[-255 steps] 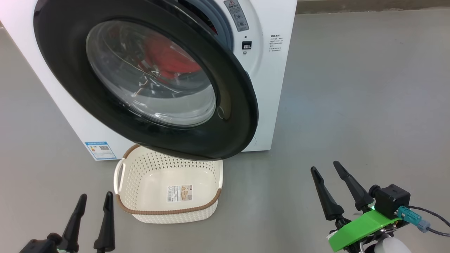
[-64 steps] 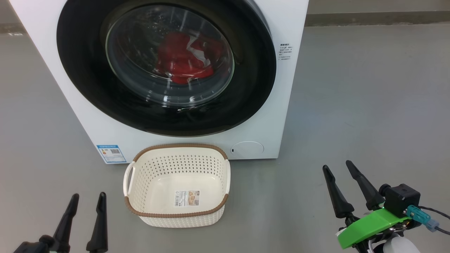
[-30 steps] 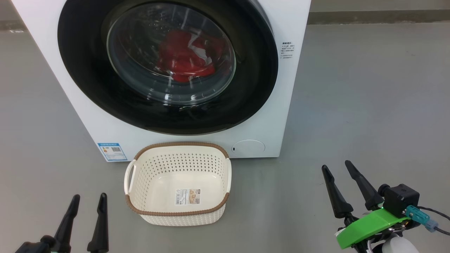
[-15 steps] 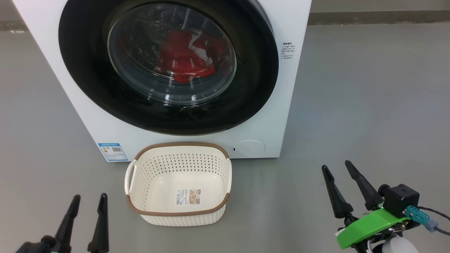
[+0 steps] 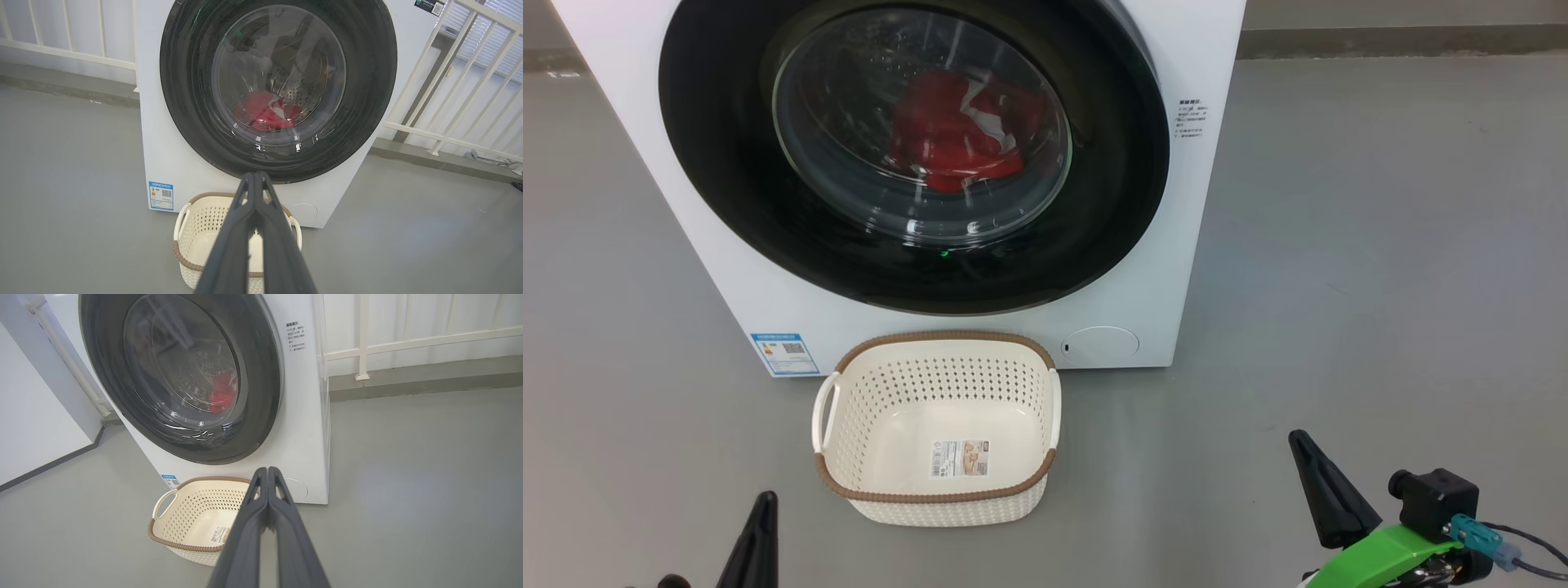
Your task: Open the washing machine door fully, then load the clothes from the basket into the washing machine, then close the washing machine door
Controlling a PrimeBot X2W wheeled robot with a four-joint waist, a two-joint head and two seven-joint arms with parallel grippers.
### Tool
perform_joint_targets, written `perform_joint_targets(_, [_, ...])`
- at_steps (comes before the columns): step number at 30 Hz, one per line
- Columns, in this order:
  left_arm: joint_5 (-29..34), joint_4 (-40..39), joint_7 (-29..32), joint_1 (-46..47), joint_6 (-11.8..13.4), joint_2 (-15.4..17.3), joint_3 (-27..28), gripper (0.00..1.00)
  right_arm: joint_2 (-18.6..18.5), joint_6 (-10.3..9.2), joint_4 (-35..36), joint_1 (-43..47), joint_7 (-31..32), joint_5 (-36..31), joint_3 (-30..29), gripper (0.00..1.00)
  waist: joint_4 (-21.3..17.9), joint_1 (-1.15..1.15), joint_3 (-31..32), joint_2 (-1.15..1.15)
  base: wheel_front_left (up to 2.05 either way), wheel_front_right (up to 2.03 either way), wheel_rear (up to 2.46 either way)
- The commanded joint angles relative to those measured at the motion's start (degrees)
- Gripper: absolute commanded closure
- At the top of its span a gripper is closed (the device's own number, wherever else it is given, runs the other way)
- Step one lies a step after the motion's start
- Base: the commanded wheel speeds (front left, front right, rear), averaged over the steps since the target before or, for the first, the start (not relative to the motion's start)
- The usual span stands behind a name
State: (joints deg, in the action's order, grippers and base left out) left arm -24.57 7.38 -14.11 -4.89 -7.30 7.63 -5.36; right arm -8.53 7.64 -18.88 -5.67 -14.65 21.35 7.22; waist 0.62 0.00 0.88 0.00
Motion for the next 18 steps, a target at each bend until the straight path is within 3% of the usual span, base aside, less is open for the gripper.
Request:
perform_joint_targets(1, [-1.18,-0.90,0.28,0.74,0.00,0.60,0.42,1.00,-0.12,0.00,1.07,-0.97,0.30,1.17,-0.28,1.00,-0.01,0.01,-0.01,0.00,0.00,0.00,0.00])
perform_joint_targets(6, [-4.00,-0.65,1.04,1.09,0.00,0.47,0.79,1.00,0.11,-0.01,1.31,-0.88,1.15,4.04,-0.81,1.00,-0.03,0.13,0.08,0.00,0.00,0.00,0.00])
perform_joint_targets(10, [-6.23,-0.34,1.64,1.45,-0.01,0.35,1.08,1.00,0.29,-0.01,1.39,-0.88,1.81,6.32,-1.24,1.00,-0.05,0.01,-0.06,0.00,0.00,0.00,0.00])
perform_joint_targets(18, [-11.22,0.36,3.01,2.29,-0.03,0.07,1.77,1.00,0.70,-0.02,1.62,-0.90,3.33,11.43,-2.22,1.00,-0.10,0.00,-0.16,0.00,0.00,0.00,0.00])
